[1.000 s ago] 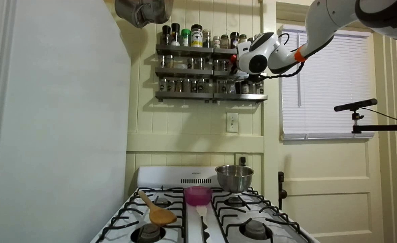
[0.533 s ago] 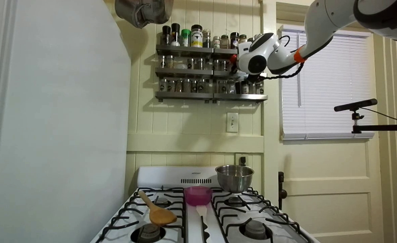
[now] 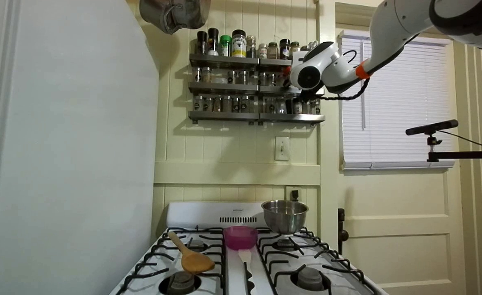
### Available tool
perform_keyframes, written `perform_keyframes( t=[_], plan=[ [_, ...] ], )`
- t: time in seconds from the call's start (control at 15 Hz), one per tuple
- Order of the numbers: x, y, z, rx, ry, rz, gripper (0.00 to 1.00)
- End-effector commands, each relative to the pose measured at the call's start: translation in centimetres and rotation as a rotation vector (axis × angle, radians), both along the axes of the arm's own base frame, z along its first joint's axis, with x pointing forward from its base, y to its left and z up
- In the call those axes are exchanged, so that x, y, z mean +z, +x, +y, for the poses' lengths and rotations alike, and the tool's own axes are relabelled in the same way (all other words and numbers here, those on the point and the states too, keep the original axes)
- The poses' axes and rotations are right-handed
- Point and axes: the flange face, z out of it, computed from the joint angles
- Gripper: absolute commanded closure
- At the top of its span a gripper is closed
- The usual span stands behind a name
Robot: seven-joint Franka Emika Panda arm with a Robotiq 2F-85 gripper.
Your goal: Put the orange container on the right side of the middle rack
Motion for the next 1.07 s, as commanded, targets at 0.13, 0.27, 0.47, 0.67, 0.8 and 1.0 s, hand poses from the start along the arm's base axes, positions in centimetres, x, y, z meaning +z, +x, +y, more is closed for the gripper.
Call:
perform_keyframes(
  t=[0.13, 0.27, 0.47, 0.67, 0.8, 1.0],
  plan=[
    [-2.7, 1.0, -1.5, -0.037, 0.097, -0.04, 0.78],
    [-2.8, 1.2, -1.5, -0.036, 0.125, -0.058, 0.78],
    [-3.2, 1.6, -0.9, -0.024, 0.146, -0.066, 0.78],
    [-3.4, 1.9, -0.6, -0.016, 0.167, -0.078, 0.78],
    [-3.5, 2.1, -0.3, -0.01, 0.179, -0.082, 0.78],
    [-3.5, 2.3, -0.1, -0.007, 0.215, -0.089, 0.78]
  ],
)
